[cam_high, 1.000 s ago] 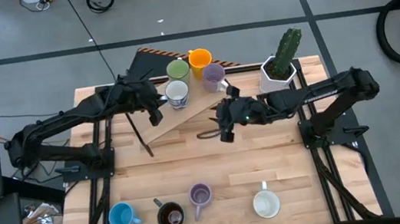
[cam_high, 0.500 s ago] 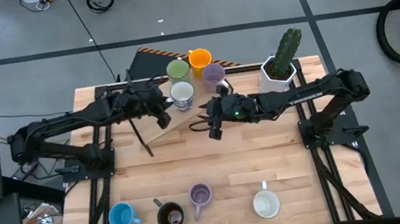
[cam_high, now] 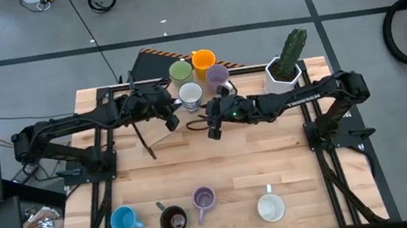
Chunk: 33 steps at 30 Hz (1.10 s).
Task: Place coffee mugs
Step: Put the blue white patterned mug on the shelf
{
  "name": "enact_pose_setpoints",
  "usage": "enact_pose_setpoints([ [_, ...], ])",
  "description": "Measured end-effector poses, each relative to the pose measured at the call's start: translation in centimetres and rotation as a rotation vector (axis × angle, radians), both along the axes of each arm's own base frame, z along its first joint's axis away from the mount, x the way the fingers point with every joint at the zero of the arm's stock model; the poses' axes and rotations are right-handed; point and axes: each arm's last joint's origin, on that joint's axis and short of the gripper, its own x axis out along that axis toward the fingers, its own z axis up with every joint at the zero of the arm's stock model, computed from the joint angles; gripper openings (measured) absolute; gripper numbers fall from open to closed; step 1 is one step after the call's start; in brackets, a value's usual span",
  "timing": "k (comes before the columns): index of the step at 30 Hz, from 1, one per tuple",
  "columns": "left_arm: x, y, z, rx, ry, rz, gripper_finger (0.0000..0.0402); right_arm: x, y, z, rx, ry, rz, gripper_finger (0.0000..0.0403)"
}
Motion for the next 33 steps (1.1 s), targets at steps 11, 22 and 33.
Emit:
enact_pose_setpoints([
  [11,0.1,-0.2,0.0,-0.024,-0.006,-0.085,0.0161,0.0,-0.5,0.0,0.016,-0.012,0.001,0.0155],
  [22,0.4,-2.2,0.3,0.021,0.004,-0.204,0.0202,-0.1,-1.5,0.0,0.026,-0.018,-0.040,0.0152],
  [33,0.7,-3.3,0.1,0.032,0.019,-0.256,0.0204,-0.2,-2.5,0.2,0.031,-0.040,-0.071,0.0152],
])
